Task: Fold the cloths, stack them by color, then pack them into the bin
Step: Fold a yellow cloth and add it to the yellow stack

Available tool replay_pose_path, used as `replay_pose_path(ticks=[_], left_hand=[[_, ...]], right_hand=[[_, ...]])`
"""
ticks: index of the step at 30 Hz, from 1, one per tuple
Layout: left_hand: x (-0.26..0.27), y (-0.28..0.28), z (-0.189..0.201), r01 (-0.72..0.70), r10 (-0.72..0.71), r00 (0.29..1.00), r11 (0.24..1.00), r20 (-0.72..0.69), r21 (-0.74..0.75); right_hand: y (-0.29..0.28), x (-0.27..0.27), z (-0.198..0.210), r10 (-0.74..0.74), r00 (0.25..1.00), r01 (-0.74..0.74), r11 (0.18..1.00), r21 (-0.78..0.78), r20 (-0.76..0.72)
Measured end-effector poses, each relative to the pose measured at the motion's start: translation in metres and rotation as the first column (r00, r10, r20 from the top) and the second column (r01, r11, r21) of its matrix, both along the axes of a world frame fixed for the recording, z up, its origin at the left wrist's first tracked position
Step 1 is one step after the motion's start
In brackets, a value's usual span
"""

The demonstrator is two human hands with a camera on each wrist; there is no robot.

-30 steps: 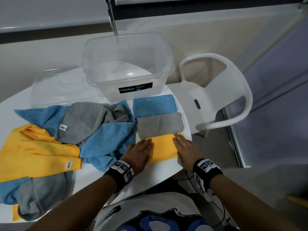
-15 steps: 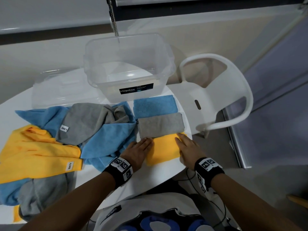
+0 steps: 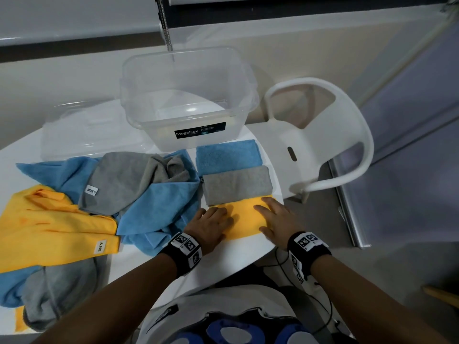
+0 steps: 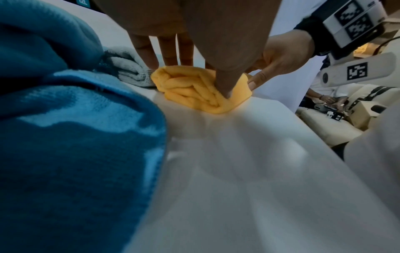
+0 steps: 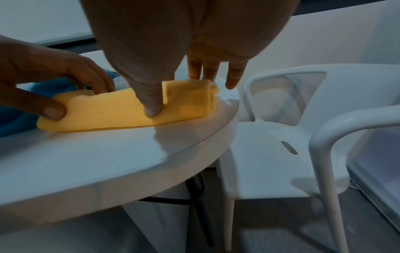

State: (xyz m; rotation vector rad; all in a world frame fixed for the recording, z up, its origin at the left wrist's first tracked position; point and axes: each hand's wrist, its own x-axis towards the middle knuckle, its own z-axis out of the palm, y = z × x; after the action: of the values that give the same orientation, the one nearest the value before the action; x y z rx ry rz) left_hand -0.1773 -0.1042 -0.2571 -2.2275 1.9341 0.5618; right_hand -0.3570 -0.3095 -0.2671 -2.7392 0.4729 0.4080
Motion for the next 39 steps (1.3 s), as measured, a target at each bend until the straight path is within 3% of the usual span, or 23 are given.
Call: replay_pose_path(ticks=[5,11,19,28,34,39], left_hand=[[0.000,0.002,-0.002,-0.030,0.031,0.999,0.999,-0.034,0.014],[0.005,0.005,0.007,-0.059,0.060,0.994,0.998,-0.093,0.017],[0.051,0.073,0.038,-0.290,0.272,0.955,0.940,-0.117,-0.180],[0.105,0.187,0.055,-0.583,0.593,0.805,0.796,0.018,-0.162],[0.115,0.243,0.049,-0.600,0.588,0.792,0.799,0.164,0.037],[0.116,0.260,0.047,-0.635,0.635,0.761,0.771,0.132,-0.052]], right_hand=[[0.002,-0.003,0.001,0.005,0.999,-0.005,1.000,-0.008,-0.037],[0.011,0.018,0.026,-0.063,0.976,0.063,0.998,-0.008,-0.210],[0.054,0.064,0.042,-0.072,0.989,0.054,0.989,0.139,0.127],[0.130,0.140,0.044,0.105,0.990,-0.126,0.962,0.244,0.098],[0.192,0.203,0.051,0.242,0.964,-0.263,0.926,0.270,0.111],[0.245,0.247,0.054,0.390,0.918,-0.396,0.882,0.257,0.075]])
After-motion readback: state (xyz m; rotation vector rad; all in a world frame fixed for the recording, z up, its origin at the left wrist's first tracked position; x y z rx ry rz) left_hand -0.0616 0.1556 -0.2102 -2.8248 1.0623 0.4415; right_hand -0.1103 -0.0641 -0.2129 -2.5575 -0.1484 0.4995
